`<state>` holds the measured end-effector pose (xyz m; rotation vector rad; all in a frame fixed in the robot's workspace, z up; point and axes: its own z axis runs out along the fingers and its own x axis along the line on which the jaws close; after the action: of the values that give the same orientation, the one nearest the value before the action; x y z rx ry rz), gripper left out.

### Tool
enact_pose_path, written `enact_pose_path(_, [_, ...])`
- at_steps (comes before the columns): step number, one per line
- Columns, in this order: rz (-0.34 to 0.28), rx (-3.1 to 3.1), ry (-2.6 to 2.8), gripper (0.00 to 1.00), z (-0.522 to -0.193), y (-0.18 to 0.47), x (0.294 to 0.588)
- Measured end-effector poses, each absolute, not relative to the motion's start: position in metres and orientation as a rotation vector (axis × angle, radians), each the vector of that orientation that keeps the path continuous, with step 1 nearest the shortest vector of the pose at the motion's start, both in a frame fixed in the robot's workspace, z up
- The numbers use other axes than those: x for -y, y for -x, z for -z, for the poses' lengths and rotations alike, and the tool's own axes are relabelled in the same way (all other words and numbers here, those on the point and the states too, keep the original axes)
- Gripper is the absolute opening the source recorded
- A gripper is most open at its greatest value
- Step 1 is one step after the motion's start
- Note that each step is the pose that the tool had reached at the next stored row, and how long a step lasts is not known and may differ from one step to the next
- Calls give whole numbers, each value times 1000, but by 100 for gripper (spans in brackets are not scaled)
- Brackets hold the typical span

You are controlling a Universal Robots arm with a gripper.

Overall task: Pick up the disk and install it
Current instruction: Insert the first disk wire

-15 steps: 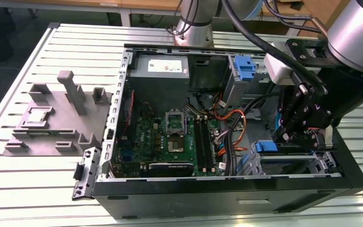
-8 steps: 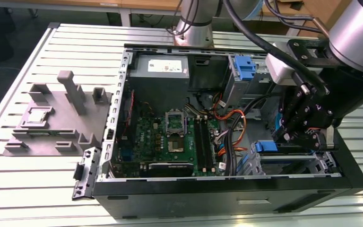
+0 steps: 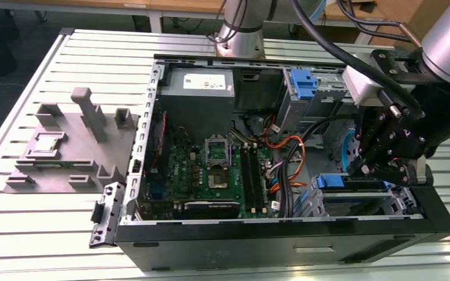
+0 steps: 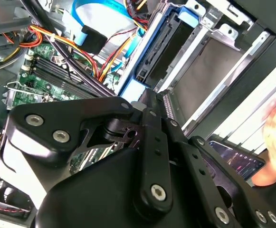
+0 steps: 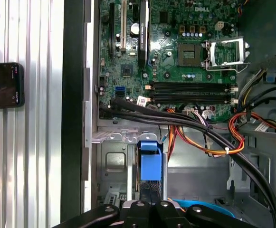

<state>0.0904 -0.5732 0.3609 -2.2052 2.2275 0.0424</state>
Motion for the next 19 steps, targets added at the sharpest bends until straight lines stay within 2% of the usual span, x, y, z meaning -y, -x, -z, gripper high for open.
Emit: enact_pose_path(19, [-42,-2105,2325,10,-363,-94,572])
